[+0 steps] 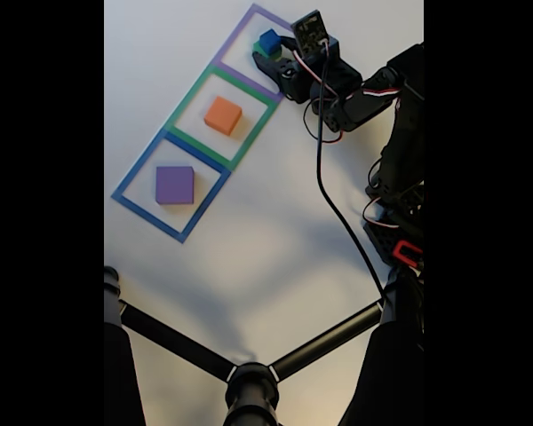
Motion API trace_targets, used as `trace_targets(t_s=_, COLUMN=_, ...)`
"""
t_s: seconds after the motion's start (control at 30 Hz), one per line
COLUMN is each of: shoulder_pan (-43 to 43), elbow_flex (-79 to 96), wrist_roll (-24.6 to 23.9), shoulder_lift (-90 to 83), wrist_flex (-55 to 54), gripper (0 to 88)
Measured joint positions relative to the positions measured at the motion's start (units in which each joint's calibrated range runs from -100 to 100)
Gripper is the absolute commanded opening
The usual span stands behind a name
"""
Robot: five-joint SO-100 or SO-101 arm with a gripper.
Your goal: Tower of hanoi
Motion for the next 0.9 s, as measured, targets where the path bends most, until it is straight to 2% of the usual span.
trace_targets(t_s=0.27, shoulder_pan=-0.3, elbow_flex=-2.3, wrist_roll=0.0, shoulder_lift=-13.8, wrist_flex=16.7, gripper=25.9)
trace_targets(t_s=0.33, shoulder_pan=-0.5, elbow_flex=-4.6, wrist_roll=0.0, shoulder_lift=-17.7, wrist_flex=22.8, gripper=24.6)
trace_targets(t_s=0.4, shoulder_pan=-0.8, elbow_flex=-8.1, wrist_roll=0.0, shoulder_lift=-21.7, wrist_flex=29.9, gripper=17.6)
trace_targets(t_s=0.5, shoulder_pan=-0.8, elbow_flex=-15.7, wrist_roll=0.0, shoulder_lift=-27.1, wrist_flex=43.8, gripper=0.8)
trace_targets(t_s=0.9, shoulder_pan=-5.9, elbow_flex=-60.8, wrist_roll=0.0, shoulder_lift=-35.0, wrist_flex=110.4, gripper=0.0)
